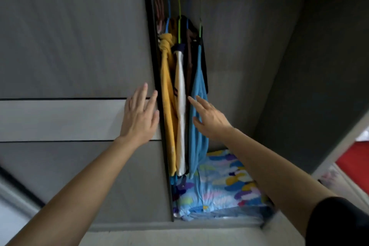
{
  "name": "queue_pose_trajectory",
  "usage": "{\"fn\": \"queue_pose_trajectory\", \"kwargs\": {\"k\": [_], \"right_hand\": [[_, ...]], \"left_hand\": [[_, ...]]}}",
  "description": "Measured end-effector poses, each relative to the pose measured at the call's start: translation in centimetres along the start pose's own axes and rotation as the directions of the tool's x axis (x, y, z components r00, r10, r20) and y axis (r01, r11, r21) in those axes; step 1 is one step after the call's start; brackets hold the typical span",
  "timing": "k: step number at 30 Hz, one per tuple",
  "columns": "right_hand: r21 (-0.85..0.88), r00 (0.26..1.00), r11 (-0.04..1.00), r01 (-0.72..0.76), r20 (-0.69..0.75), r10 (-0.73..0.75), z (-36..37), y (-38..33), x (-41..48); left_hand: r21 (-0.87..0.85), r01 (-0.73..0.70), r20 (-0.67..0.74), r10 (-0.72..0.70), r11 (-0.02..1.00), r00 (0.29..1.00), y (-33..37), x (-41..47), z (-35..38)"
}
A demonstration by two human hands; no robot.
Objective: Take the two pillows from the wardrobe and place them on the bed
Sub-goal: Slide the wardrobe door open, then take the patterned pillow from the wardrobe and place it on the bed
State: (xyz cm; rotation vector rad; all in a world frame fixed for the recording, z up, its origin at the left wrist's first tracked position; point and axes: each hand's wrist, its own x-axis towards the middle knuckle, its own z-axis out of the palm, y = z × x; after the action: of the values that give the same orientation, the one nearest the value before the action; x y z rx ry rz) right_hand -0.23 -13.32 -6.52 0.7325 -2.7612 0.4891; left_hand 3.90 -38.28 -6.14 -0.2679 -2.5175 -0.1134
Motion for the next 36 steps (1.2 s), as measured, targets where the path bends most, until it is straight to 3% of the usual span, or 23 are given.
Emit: {"fn": "queue_pose_trajectory", "kwargs": {"k": [5,10,19,27,33,36], "right_hand": [[-0.214,0.978,0.96,-0.182,0.059,0.199,0.5,9.1,-8.2],[-0.264,0.939,0.904,-0.336,-0.017,0.344,-0.8,17.0,-12.8],[-0.183,0.916,0.899,-0.397,-0.027,0.399,2.5,30.8,-10.3],[-0.073,0.918,0.938,-0.34,0.19,0.348,13.4,40.2,-6.6],[-0.031,0.87,0.936,-0.35,0.36,0.337,23.8,43.7,-7.8],[-0.04,0.857,0.934,-0.355,0.385,0.342,29.3,45.2,-8.7]], "left_hand": [[-0.041,-0.203,0.109,0.206,0.978,0.972,7.7,-0.5,5.9],[-0.053,-0.279,0.261,0.283,0.959,0.923,12.9,2.3,10.7],[-0.088,-0.122,0.369,0.146,0.989,0.918,20.1,8.4,22.1],[-0.055,-0.013,0.514,0.039,0.998,0.857,21.5,7.3,34.1],[-0.07,0.08,0.674,-0.012,0.994,0.739,21.6,3.1,43.5],[-0.091,0.086,0.697,0.002,0.992,0.717,21.3,0.7,49.0]]}}
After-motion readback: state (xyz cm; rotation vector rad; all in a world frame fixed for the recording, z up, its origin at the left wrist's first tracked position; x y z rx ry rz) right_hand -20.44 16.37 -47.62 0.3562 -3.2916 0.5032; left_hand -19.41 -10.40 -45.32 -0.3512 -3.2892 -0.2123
